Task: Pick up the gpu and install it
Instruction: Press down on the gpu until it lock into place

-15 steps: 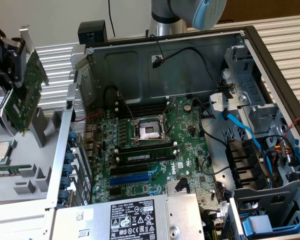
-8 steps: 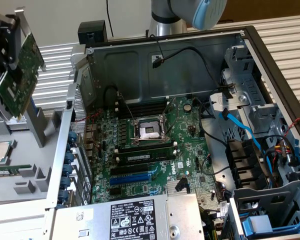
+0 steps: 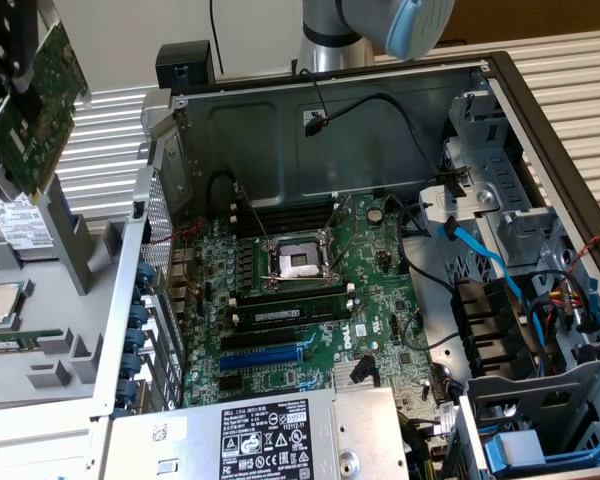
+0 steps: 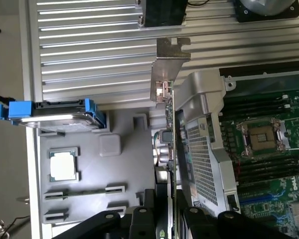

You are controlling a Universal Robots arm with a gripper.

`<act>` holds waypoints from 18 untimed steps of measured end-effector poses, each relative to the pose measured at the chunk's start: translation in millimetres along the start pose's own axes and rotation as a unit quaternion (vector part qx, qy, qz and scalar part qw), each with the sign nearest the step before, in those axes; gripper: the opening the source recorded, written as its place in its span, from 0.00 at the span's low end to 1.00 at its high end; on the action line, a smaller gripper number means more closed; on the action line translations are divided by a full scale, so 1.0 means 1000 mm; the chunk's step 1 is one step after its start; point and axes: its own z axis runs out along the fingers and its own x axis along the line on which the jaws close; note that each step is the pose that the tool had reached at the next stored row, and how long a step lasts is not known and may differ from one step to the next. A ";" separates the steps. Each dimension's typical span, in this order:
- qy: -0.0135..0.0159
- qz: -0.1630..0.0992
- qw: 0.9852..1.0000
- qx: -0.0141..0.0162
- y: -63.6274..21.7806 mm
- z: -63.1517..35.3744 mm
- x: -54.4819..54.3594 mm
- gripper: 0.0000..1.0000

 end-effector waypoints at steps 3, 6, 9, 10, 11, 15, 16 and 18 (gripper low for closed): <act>0.001 0.000 1.000 0.000 0.0034 -0.0125 -0.010 0.27; 0.002 0.000 1.000 0.000 0.0066 -0.0234 -0.021 0.27; 0.007 0.001 1.000 0.001 0.0090 -0.0297 -0.031 0.27; 0.009 0.001 1.000 0.001 0.0097 -0.0311 -0.034 0.27; 0.012 0.002 1.000 0.002 0.0102 -0.0320 -0.036 0.27; 0.035 0.005 0.999 0.006 0.0114 -0.0322 -0.044 0.27; 0.042 0.006 0.999 0.007 0.0117 -0.0320 -0.045 0.27; 0.048 0.007 0.999 0.008 0.0126 -0.0316 -0.052 0.27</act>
